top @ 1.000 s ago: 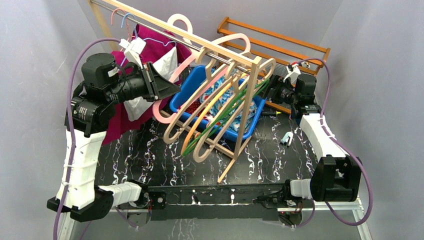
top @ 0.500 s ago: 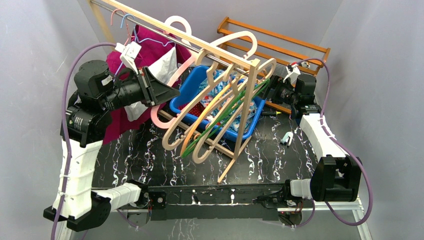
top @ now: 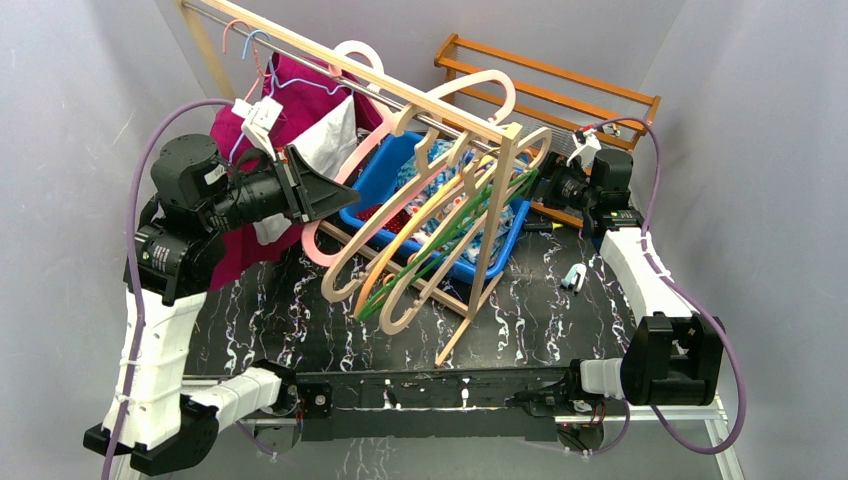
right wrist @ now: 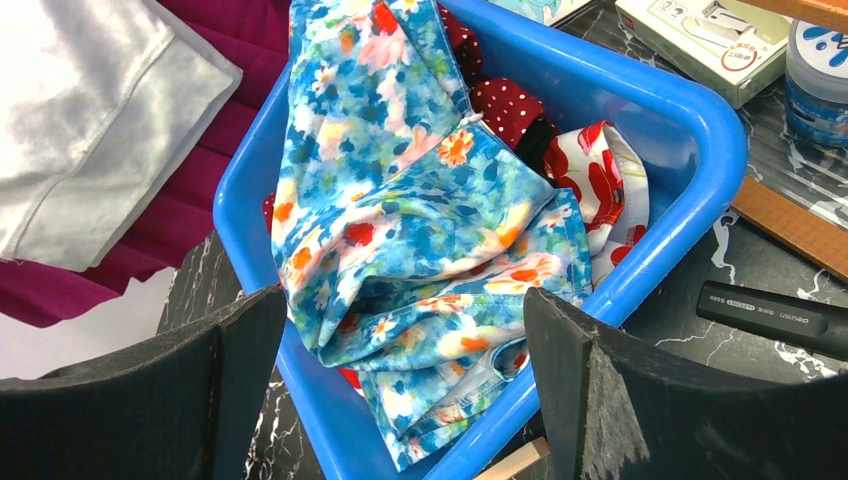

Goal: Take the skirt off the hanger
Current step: Place the hanger at the clothesline.

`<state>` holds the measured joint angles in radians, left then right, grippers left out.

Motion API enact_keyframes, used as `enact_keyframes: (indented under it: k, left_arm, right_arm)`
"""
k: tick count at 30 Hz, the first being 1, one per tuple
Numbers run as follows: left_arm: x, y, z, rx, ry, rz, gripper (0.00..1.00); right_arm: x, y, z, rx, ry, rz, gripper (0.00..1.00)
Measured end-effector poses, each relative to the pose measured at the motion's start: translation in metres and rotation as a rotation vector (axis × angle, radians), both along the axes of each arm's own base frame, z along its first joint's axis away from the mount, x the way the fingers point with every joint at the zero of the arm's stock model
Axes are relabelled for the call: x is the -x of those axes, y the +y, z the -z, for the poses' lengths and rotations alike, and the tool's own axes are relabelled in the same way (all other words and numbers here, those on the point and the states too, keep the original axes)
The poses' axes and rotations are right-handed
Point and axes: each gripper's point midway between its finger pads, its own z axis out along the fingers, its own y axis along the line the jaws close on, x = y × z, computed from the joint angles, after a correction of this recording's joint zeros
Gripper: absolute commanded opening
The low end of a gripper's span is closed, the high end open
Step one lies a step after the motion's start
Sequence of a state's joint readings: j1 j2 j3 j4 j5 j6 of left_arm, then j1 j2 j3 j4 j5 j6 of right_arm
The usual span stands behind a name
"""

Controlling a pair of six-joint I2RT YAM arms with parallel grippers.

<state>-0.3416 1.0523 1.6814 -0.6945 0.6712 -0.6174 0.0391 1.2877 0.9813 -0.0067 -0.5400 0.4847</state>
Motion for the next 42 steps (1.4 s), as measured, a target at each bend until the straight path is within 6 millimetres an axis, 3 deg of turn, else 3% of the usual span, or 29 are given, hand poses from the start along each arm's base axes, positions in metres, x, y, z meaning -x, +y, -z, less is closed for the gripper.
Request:
enact_keyframes:
  k: [12,36,40,42]
  left_arm:
    - [0.014,0.000,0.010,0.007,0.007,0.041,0.00]
    - [0.020,-0.009,0.040,-0.024,-0.097,0.178,0.05]
    - [0.022,-0.011,0.040,-0.027,-0.135,0.213,0.08]
    - [0.022,-0.012,0.041,-0.027,-0.143,0.224,0.18]
  right_arm:
    - [0.000,0.000,-0.001,0.004,-0.005,0.002,0.97]
    - [0.000,-0.001,-0.001,0.012,-0.011,0.002,0.97]
    - [0.000,-0.001,-0.001,0.013,-0.011,0.003,0.97]
    - [0.000,-0.001,0.000,0.013,-0.011,0.003,0.97]
